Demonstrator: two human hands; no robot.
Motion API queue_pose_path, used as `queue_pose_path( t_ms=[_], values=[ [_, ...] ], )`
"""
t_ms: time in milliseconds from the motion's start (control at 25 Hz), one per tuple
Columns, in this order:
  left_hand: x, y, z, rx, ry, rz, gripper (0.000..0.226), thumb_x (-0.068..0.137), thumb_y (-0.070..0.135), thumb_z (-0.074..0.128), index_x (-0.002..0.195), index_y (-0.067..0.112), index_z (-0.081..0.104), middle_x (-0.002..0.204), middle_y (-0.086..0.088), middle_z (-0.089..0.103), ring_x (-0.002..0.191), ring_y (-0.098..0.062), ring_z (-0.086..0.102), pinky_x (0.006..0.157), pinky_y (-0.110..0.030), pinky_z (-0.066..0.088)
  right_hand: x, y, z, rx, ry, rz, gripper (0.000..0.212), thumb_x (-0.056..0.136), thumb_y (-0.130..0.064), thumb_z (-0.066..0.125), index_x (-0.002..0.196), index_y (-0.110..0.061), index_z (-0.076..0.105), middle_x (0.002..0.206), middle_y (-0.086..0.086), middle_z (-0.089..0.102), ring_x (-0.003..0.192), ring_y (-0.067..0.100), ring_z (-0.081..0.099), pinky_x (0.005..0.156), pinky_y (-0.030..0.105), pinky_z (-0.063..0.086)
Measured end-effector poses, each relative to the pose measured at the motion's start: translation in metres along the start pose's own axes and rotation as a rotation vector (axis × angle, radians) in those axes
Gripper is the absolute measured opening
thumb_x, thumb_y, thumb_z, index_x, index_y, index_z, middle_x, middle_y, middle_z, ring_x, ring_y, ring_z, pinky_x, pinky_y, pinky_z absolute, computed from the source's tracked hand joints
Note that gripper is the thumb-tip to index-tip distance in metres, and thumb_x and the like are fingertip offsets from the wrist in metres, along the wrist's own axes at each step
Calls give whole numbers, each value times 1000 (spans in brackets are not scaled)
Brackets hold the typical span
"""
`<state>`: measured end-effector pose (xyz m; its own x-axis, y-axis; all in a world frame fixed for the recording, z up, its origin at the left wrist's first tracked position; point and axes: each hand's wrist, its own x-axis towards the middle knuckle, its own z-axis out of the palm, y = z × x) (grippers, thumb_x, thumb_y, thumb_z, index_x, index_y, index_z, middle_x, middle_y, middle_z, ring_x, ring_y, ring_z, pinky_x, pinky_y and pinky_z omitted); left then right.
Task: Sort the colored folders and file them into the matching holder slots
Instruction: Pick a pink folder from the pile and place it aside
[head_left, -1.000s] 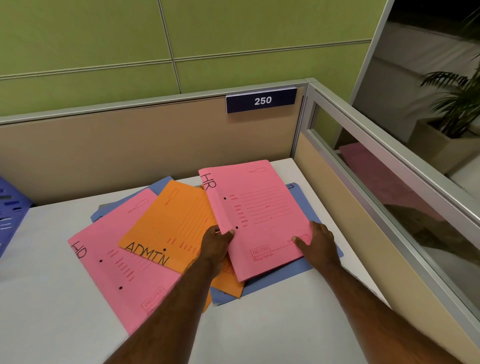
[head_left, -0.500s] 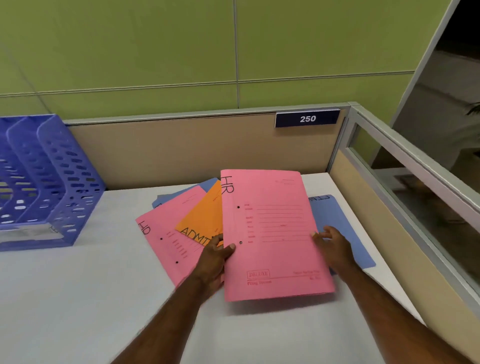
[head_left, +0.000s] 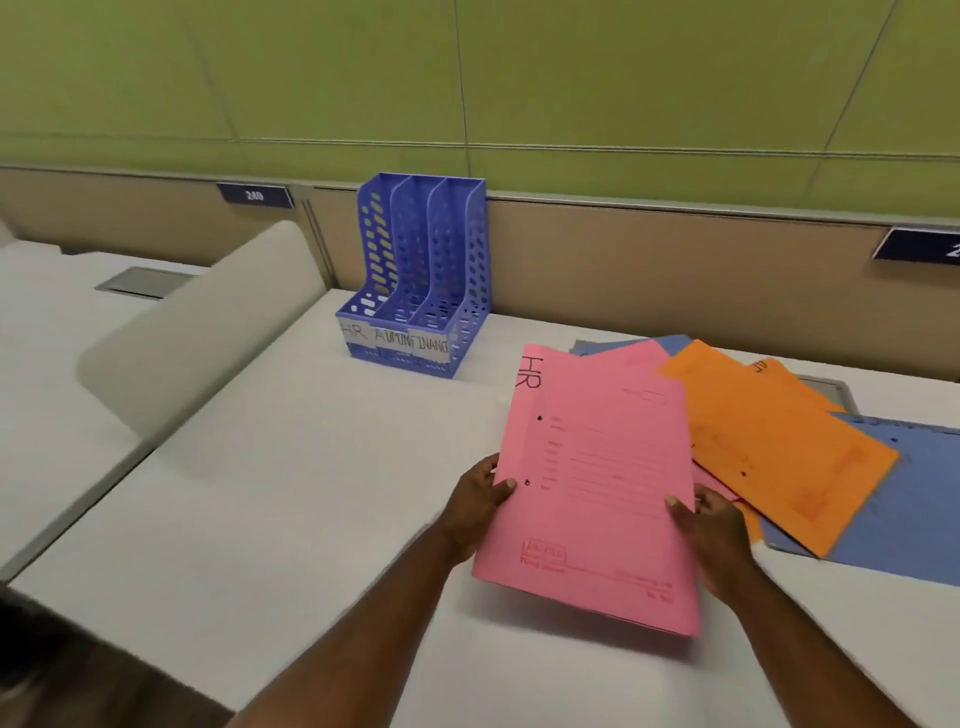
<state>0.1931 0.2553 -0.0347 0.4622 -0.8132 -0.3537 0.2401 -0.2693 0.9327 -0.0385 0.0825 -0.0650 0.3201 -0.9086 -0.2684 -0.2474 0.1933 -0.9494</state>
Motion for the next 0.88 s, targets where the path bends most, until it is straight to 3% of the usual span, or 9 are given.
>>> queue_pose_path(
  t_ms=[160,280,400,520,760,880],
  values=[
    [-39,-12,-98,16,91,50,36,97,2,48,131,12,54,120,-14,69,105,-34,68,90,-48,56,-34,0,94,-5,-78,46,34,90,-10,63,123,-9,56,112,12,67,100,32,65,92,53,53],
    [-60,-18,-158,97,216,73,37,94,3,52,127,18,59,116,-12,70,103,-34,69,90,-51,55,-56,-2,153,0,-145,90,28,89,-6,63,116,-8,58,110,13,68,98,31,66,91,49,54],
    [-78,-22,-217,295,416,80,36,89,6,58,120,24,63,113,-7,70,99,-28,68,90,-48,55,-80,-3,213,-31,-229,127,19,87,-1,62,106,-6,62,100,11,70,87,24,67,74,35,55],
    [-89,-26,-268,396,506,24,37,87,8,62,123,15,62,119,-8,67,103,-28,65,94,-49,51,-102,-1,263,-68,-308,170,17,86,2,62,103,-3,64,96,11,71,80,21,65,65,28,50],
    [-95,-35,-338,561,591,-80,41,88,13,63,128,14,58,125,-10,63,113,-33,58,100,-51,44,-129,5,336,-130,-361,212,14,84,3,59,95,-5,65,96,18,71,77,27,64,67,38,52],
    [-93,-41,-362,606,634,-129,41,89,13,61,130,14,55,128,-10,61,116,-34,56,103,-52,40,-140,7,361,-140,-407,237,18,83,7,55,92,-5,66,98,20,71,87,34,68,79,49,58]
  ],
)
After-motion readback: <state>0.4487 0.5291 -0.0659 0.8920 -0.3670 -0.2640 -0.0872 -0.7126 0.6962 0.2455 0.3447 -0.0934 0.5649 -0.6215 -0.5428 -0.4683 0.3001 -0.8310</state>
